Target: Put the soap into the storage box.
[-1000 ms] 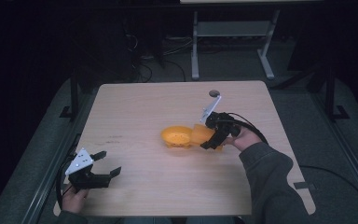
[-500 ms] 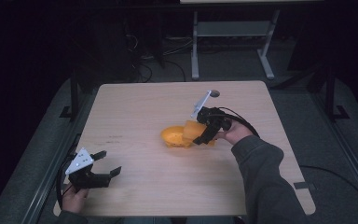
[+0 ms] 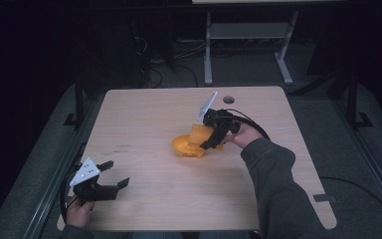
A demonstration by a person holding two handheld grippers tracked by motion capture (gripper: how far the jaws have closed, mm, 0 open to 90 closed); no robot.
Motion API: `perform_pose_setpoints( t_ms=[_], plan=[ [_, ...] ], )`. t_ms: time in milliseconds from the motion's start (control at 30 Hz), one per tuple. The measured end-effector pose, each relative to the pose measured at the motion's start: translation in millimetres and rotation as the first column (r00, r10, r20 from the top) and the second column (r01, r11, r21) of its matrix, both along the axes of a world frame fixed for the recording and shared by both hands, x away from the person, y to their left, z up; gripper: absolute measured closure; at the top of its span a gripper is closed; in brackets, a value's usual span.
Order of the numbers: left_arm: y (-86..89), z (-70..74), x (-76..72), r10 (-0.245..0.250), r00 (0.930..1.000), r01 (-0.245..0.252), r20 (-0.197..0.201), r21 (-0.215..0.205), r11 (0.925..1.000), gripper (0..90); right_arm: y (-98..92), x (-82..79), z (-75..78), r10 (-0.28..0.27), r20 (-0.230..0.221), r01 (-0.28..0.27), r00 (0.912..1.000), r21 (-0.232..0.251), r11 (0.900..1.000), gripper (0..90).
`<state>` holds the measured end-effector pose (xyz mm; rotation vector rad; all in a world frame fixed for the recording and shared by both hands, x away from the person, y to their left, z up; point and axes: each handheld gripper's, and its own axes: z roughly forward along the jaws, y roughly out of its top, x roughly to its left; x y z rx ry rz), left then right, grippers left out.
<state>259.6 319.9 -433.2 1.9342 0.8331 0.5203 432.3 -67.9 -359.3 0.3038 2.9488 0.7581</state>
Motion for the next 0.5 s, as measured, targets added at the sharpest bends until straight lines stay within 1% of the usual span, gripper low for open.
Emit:
perform_pose_setpoints(
  t_ms=[100,200,233,267,300,333,400,467,500],
  plan=[
    [1.0,-0.2,0.4,0.006,1.0000,-0.006,-0.005,-0.003,1.0000,14.3,5.8,2.0,0.6,0.007,-0.001,-0.007,1.0000,0.001,1.000,20.5],
    [1.2,-0.5,0.4,0.007,1.0000,-0.007,0.000,-0.015,0.9999,14.3,13.1,3.6,1.0,0.021,-0.001,-0.021,0.9998,-0.006,1.000,20.5],
    [1.2,-0.4,0.3,0.008,1.0000,-0.008,0.001,-0.016,0.9998,14.3,14.8,4.4,1.2,0.026,0.003,-0.026,0.9997,-0.004,1.000,20.5],
    [1.8,-0.1,0.3,0.006,1.0000,-0.006,0.001,-0.007,1.0000,14.3,15.9,5.2,1.6,0.027,0.001,-0.027,0.9996,0.004,1.000,20.5],
    [1.8,-0.2,0.4,0.005,1.0000,-0.005,0.002,-0.006,1.0000,14.3,17.1,6.4,1.3,0.030,-0.004,-0.030,0.9996,0.013,0.999,20.5],
    [1.8,-0.3,0.5,0.005,1.0000,-0.005,0.000,-0.007,1.0000,14.3,17.6,6.6,1.4,0.030,-0.004,-0.029,0.9996,0.013,0.999,20.5],
    [1.8,-0.2,0.6,0.005,1.0000,-0.005,0.001,-0.009,0.9999,14.3,20.9,7.8,1.6,0.036,0.000,-0.036,0.9994,-0.006,0.999,20.5],
    [2.2,-0.1,0.5,0.004,1.0000,-0.004,0.002,-0.007,1.0000,14.3,24.1,8.7,3.0,0.046,-0.001,-0.046,0.9990,-0.012,0.999,20.5],
    [2.2,-0.1,0.5,0.005,1.0000,-0.005,0.002,-0.007,1.0000,14.3,25.6,9.0,3.7,0.047,-0.002,-0.047,0.9989,-0.007,0.999,20.5]
  ],
)
